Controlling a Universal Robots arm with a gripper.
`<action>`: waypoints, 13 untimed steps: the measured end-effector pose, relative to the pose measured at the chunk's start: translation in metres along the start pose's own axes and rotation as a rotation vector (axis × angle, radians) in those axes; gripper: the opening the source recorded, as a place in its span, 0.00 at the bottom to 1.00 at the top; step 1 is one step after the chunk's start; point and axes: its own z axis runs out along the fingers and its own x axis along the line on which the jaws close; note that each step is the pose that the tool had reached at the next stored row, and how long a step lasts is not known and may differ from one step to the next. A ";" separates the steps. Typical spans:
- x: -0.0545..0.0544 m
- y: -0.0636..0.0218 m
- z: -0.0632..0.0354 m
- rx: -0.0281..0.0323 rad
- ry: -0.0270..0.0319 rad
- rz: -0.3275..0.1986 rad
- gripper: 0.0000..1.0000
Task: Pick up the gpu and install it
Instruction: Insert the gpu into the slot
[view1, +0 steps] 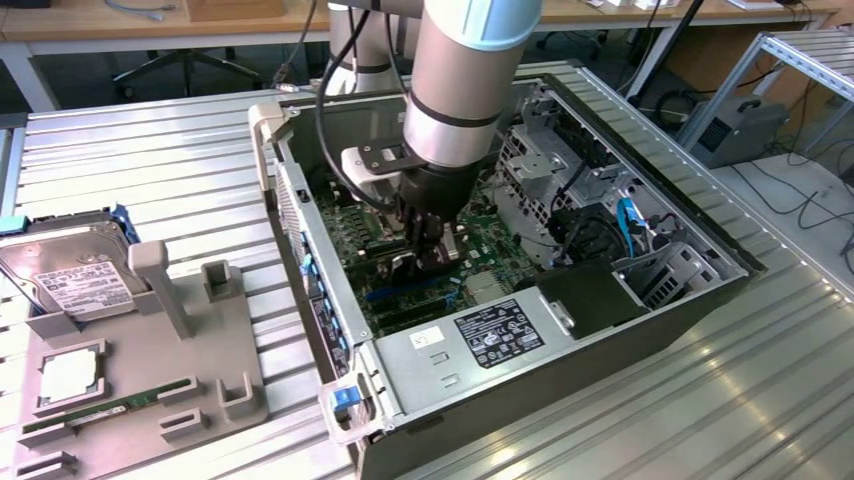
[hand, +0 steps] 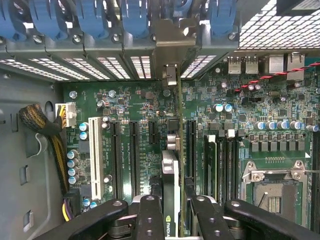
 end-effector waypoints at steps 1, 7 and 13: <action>0.000 0.0000 0.0007 -0.0002 0.0004 0.000 0.27; 0.000 0.0000 0.0026 -0.0001 0.0003 0.000 0.27; 0.000 0.0000 0.0043 -0.0004 0.0005 0.000 0.27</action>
